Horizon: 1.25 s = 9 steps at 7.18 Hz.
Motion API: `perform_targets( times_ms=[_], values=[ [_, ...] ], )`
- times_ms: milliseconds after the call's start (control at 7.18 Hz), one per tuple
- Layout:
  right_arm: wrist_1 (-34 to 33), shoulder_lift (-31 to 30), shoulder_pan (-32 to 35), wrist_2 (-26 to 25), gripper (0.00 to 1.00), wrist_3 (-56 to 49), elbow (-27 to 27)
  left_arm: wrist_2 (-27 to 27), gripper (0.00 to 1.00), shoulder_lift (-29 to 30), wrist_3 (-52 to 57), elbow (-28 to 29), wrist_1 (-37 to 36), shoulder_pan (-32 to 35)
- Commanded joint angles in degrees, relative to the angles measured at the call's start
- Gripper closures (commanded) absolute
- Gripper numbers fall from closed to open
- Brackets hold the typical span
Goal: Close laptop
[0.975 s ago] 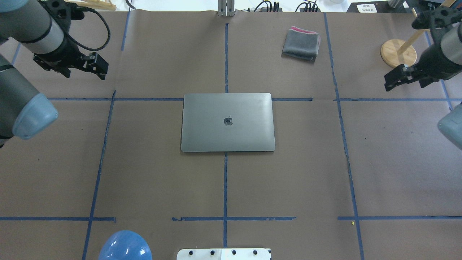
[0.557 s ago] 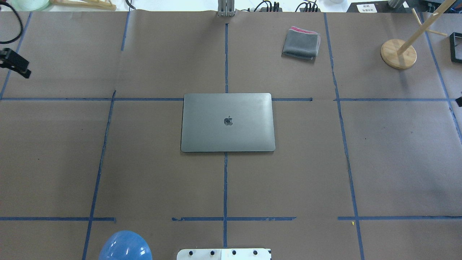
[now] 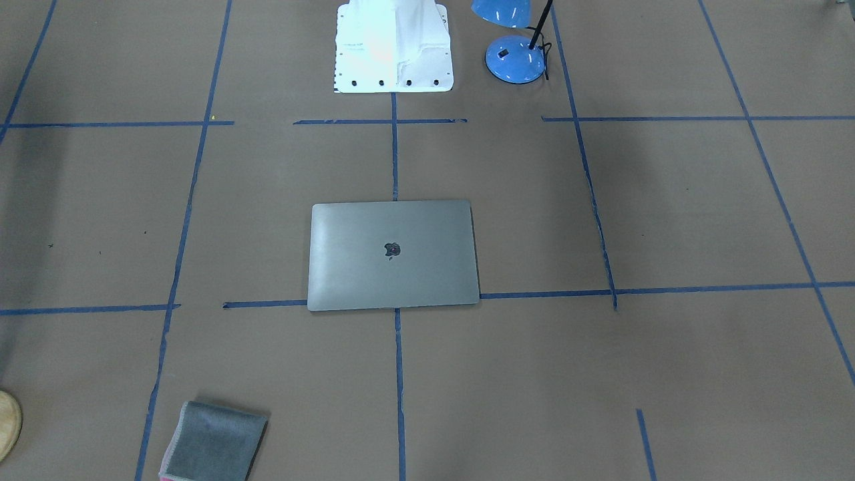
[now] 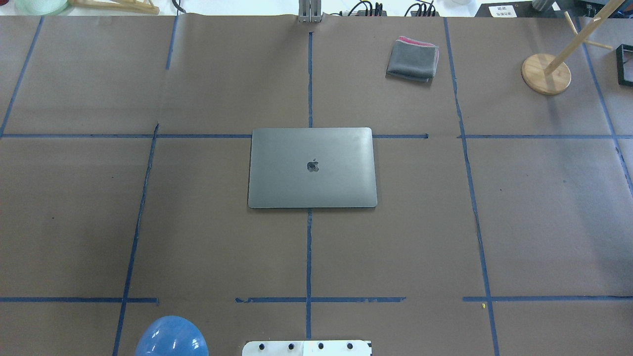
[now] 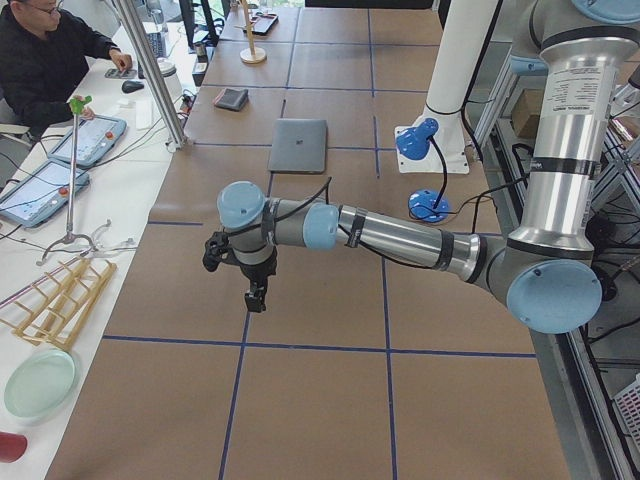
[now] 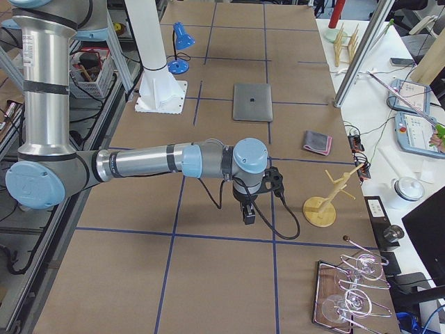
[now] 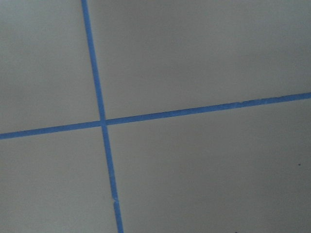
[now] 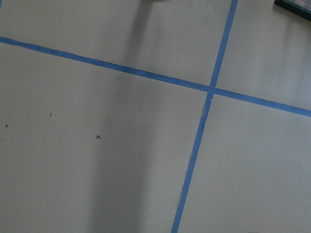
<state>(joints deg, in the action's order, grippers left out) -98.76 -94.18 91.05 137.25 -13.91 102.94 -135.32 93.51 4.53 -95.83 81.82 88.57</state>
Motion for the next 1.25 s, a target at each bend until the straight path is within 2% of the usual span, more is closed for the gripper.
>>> perform_targets(
  times_ms=[0,139,1115],
  values=[
    [0.0,-0.9,0.4,0.1,0.00,-0.3,-2.9,-0.5,0.00,-0.4,5.0,4.3,-0.1,3.6],
    [0.0,-0.5,0.4,0.1,0.00,-0.3,-4.9,-0.5,0.00,-0.4,4.4,4.8,-0.1,3.6],
    [-0.5,-2.2,2.8,0.0,0.00,1.1,-5.5,-0.6,0.00,-0.1,1.5,6.1,0.2,3.4]
  ],
)
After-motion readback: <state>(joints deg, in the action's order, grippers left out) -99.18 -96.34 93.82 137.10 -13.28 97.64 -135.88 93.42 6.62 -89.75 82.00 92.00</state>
